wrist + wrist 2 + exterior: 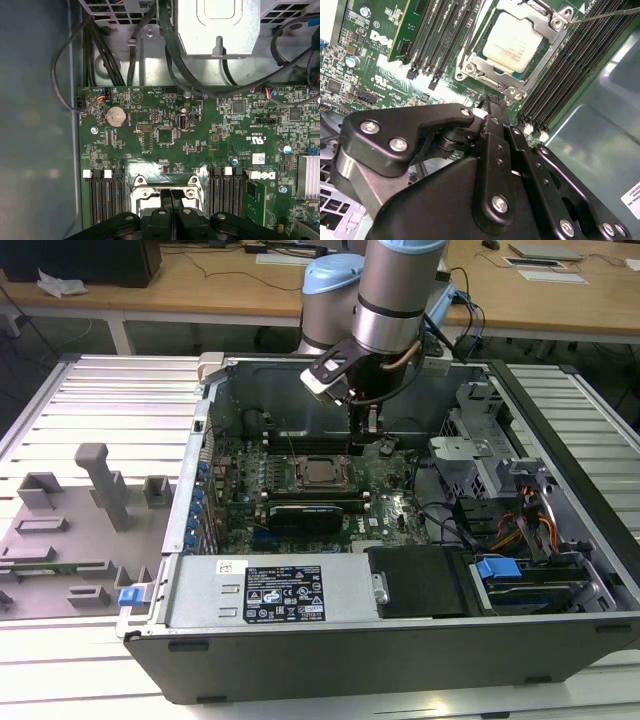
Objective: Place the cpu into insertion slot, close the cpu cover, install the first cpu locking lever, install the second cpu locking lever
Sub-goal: 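Close the cpu cover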
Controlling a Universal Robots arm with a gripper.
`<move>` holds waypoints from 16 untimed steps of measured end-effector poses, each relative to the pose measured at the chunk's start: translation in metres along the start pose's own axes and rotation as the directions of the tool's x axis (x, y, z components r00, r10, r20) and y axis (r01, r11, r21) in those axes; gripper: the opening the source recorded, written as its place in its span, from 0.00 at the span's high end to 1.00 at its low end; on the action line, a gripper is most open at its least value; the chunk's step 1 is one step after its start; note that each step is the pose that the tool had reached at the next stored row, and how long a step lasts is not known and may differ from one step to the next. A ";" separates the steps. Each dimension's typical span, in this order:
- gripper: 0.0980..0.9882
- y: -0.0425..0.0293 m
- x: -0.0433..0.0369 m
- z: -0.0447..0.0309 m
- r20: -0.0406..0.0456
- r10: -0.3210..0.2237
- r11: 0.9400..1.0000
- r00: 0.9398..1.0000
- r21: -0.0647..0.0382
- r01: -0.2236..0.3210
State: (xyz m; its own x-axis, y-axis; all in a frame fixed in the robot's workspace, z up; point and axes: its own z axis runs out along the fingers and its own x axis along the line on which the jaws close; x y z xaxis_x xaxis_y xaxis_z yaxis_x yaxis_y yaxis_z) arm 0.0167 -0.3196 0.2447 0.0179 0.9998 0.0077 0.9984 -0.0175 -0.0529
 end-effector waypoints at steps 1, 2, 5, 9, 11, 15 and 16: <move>0.99 -0.0005 0.0000 0.0001 0.000 0.000 1.000 1.000 0.000 0.000; 0.99 -0.0012 0.0000 0.0002 0.000 0.000 1.000 1.000 0.000 0.000; 0.99 -0.0051 -0.0001 0.0004 0.000 0.000 1.000 1.000 0.000 0.000; 0.99 -0.0158 -0.0003 0.0011 0.000 0.000 1.000 1.000 -0.005 0.000; 0.99 -0.0196 -0.0004 0.0013 0.000 0.000 1.000 1.000 -0.007 0.000; 0.99 -0.0253 -0.0004 0.0018 0.000 0.000 1.000 1.000 -0.013 0.000; 0.99 -0.0270 -0.0004 0.0019 0.000 0.000 1.000 1.000 -0.014 0.000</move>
State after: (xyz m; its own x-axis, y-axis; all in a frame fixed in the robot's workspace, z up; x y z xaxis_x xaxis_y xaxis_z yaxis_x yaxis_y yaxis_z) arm -0.0103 -0.3196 0.2442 0.0175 0.9998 0.0081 0.9991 -0.0171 -0.0391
